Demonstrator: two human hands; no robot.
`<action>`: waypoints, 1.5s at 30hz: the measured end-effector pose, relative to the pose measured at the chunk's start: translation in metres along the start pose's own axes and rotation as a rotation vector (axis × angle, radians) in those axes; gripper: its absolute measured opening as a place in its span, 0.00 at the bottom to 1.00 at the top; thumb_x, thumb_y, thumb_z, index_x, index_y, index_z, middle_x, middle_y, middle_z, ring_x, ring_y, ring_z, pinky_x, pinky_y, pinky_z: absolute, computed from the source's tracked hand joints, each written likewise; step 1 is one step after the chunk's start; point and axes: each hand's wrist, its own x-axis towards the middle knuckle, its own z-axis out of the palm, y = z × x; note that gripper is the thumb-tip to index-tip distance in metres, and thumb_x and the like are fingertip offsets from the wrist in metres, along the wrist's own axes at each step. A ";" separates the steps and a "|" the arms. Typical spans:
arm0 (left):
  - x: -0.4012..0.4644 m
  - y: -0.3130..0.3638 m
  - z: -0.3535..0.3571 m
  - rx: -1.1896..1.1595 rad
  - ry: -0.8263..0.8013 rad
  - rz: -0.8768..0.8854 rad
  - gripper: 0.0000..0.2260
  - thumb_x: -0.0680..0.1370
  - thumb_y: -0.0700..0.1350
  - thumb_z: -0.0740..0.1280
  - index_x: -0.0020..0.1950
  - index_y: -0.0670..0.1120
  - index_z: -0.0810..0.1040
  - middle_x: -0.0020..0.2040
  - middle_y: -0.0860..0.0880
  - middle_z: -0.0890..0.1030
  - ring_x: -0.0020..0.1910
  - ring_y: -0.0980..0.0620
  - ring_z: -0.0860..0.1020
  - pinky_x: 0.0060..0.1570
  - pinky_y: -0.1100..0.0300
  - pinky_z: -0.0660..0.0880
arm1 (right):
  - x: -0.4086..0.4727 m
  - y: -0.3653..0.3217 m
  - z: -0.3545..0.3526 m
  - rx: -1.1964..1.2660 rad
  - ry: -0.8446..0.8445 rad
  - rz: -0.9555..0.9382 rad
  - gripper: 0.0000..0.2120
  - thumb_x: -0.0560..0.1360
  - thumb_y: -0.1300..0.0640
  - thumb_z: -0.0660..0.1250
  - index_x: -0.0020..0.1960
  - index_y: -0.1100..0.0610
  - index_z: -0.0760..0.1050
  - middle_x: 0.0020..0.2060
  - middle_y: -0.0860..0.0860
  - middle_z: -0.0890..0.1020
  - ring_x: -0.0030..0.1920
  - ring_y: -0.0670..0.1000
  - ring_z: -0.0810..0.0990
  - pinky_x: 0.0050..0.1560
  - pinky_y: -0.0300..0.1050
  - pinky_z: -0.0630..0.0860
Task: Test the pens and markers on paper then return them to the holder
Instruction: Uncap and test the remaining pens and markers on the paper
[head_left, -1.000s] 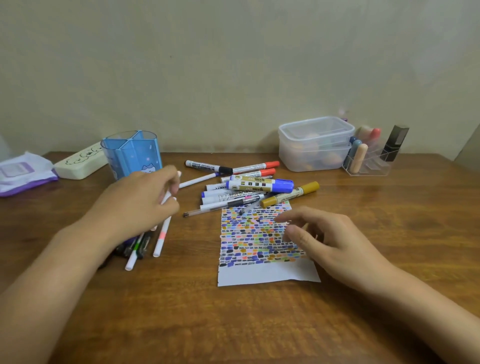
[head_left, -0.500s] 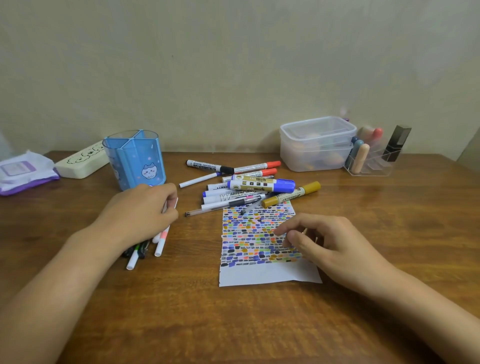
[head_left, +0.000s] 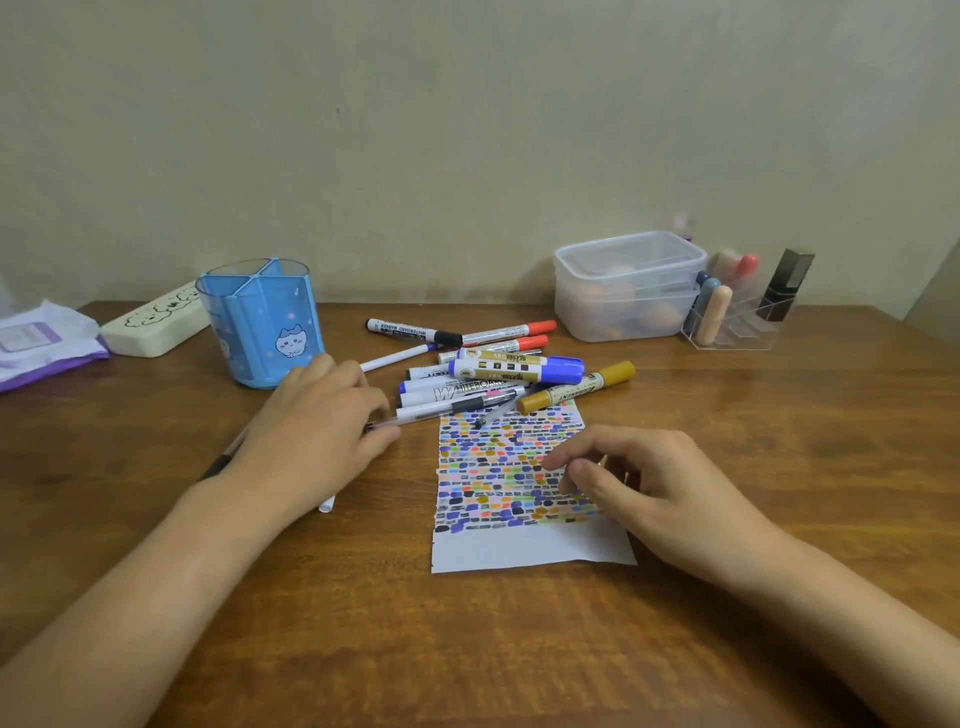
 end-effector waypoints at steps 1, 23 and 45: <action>0.000 0.001 -0.001 -0.003 0.004 -0.005 0.15 0.80 0.61 0.61 0.60 0.58 0.79 0.53 0.57 0.73 0.55 0.55 0.66 0.53 0.59 0.65 | 0.000 0.000 0.000 0.000 -0.002 0.001 0.09 0.80 0.52 0.65 0.52 0.41 0.82 0.43 0.32 0.80 0.35 0.44 0.77 0.36 0.34 0.70; -0.019 0.055 -0.036 -0.419 0.314 0.181 0.06 0.77 0.50 0.67 0.42 0.51 0.77 0.35 0.58 0.75 0.39 0.56 0.73 0.37 0.58 0.70 | 0.000 0.000 0.001 0.069 0.013 -0.105 0.30 0.81 0.57 0.65 0.74 0.30 0.63 0.51 0.40 0.83 0.33 0.47 0.75 0.38 0.45 0.76; -0.029 0.085 -0.013 -0.598 0.106 0.440 0.17 0.81 0.57 0.59 0.69 0.55 0.70 0.61 0.59 0.74 0.60 0.60 0.73 0.55 0.64 0.71 | -0.005 -0.018 0.007 0.666 -0.069 -0.021 0.05 0.83 0.54 0.61 0.50 0.54 0.72 0.30 0.55 0.78 0.29 0.54 0.74 0.35 0.46 0.73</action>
